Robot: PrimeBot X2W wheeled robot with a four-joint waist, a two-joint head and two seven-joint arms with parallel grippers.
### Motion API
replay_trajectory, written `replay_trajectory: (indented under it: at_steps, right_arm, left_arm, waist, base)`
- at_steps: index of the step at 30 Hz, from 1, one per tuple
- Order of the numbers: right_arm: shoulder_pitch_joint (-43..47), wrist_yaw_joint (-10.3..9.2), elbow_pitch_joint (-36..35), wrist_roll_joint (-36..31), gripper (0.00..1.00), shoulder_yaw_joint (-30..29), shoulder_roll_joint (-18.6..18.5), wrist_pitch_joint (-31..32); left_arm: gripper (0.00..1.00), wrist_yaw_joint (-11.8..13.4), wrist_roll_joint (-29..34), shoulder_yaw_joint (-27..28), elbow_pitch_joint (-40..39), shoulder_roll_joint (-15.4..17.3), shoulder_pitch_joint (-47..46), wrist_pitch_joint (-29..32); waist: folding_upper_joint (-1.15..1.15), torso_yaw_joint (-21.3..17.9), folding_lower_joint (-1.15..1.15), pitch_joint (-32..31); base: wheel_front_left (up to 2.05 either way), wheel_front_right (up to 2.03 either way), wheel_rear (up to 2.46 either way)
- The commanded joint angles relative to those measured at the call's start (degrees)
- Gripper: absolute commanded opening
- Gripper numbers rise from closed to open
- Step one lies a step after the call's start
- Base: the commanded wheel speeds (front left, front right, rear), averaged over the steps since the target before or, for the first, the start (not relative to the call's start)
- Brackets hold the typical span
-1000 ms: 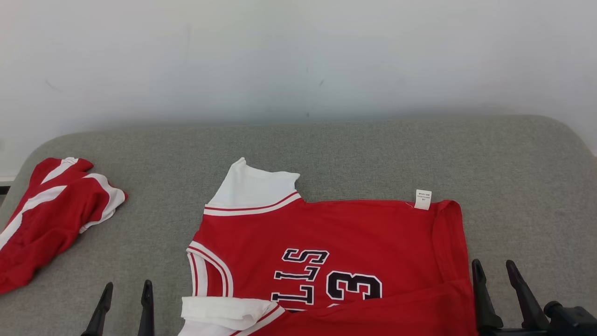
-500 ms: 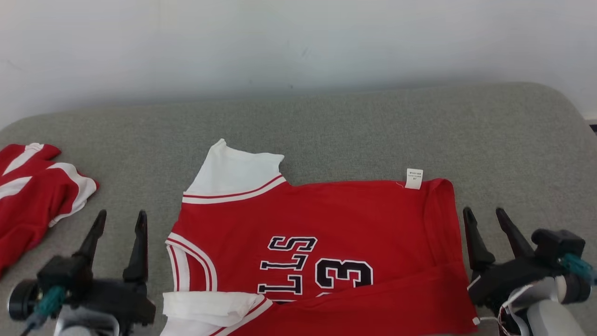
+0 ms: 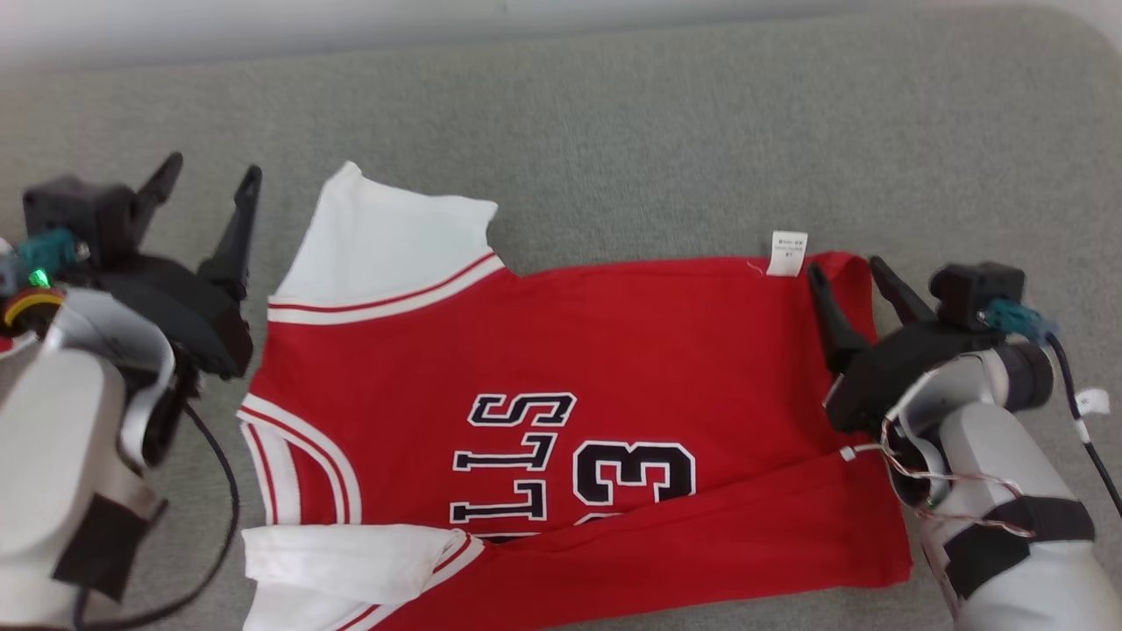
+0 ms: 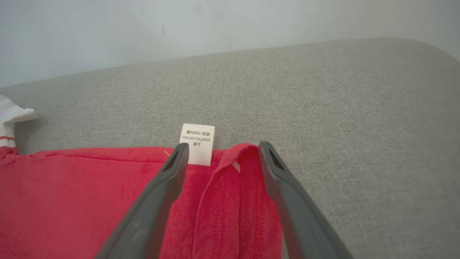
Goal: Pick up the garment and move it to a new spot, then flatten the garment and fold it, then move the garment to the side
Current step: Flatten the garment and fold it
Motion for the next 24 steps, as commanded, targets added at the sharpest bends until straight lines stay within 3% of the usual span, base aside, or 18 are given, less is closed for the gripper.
replay_trajectory:
  at_steps: [1,13,24]
  right_arm:
    - [-2.1,-0.16,1.2,0.0,1.00,0.9,0.7,0.6]
    - [-8.7,-0.16,6.7,1.6,1.00,5.9,3.1,1.2]
    - [-11.4,-0.16,8.2,3.3,1.00,8.8,3.9,0.3]
  left_arm:
    - [1.00,0.0,-1.0,-2.0,1.9,1.7,-2.9,1.1]
    - [1.00,0.0,-9.4,-14.4,15.1,5.6,-14.8,5.4]
    - [1.00,0.0,-14.7,-20.7,21.1,5.0,-19.0,5.5]
  waist:
    - [-0.01,-2.7,-0.02,5.0]
    - [-0.01,-6.2,-0.02,6.6]
    - [-0.01,-7.3,-0.02,7.7]
  base:
    - [0.00,0.00,0.00]
    - [0.00,0.00,0.00]
    - [0.00,0.00,0.00]
